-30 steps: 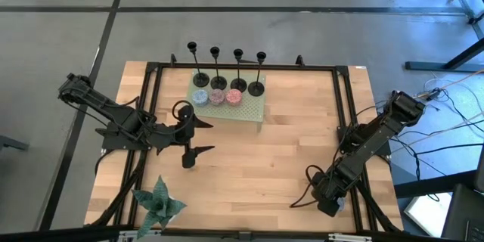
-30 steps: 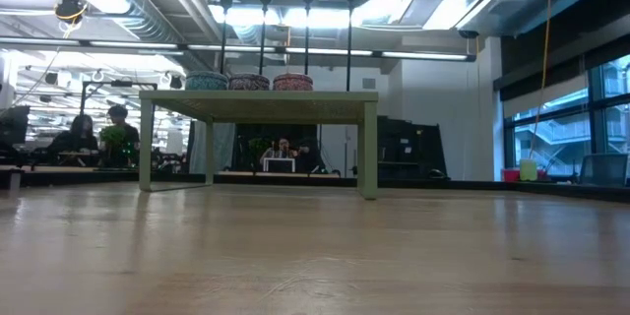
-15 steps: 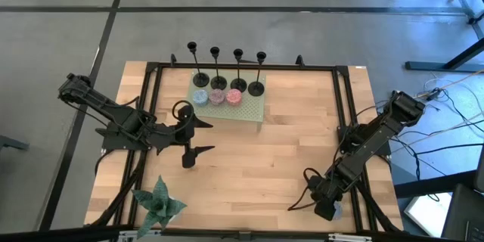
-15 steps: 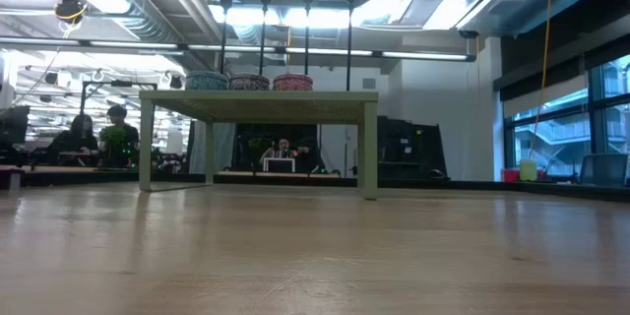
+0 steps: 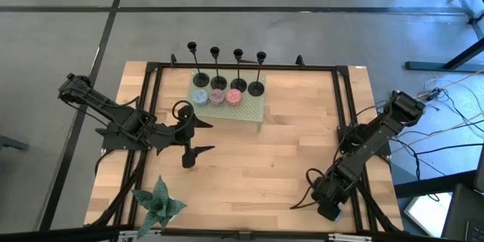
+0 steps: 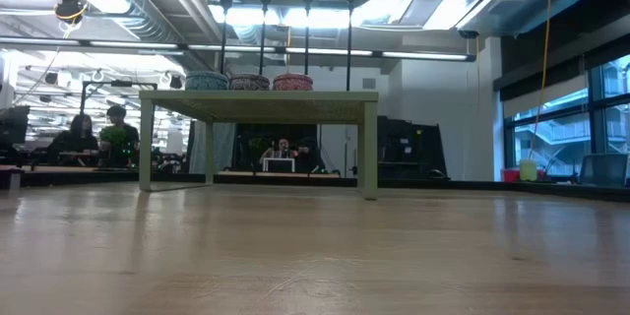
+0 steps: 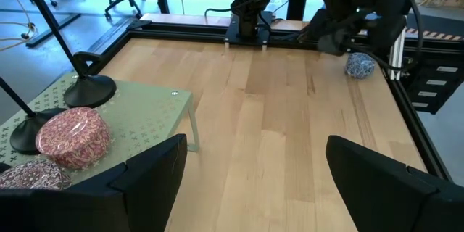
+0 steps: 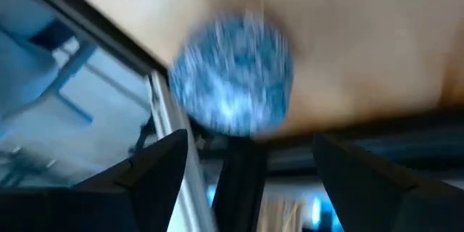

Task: Pick & Place candle stick holders
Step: Put the blue candle on the shelf aligned with the other candles

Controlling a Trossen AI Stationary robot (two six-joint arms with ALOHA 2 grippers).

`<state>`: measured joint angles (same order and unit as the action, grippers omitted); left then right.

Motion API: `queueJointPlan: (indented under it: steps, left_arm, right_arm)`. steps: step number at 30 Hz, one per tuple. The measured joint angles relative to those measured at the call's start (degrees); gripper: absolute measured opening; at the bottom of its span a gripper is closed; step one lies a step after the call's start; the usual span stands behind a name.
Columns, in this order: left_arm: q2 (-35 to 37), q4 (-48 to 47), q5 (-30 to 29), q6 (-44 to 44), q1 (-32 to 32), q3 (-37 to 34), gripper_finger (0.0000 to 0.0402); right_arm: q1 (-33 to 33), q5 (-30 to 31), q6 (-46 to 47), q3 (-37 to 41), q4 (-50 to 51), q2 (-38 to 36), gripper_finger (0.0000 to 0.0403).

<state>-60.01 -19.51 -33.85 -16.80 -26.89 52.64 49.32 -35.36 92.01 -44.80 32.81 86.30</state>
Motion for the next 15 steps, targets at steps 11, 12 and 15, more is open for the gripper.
queueJointPlan:
  steps: [11, 12, 15]
  left_arm:
    - [0.0, 0.0, 0.0, -0.5, 0.0, 0.0, 0.0327]
    - [0.0, 0.0, 0.0, -0.5, 0.0, 0.0, 0.0327]
    - [0.0, 0.0, 0.0, -0.5, 0.0, 0.0, 0.0327]
  right_arm:
    - [3.2, 2.9, 22.1, 0.0, -12.1, 0.0, 0.0298]
    - [3.8, 3.8, 23.3, 0.0, -12.5, 0.1, 0.0298]
    - [5.4, 4.1, 25.8, 0.0, -12.6, 0.9, 0.0298]
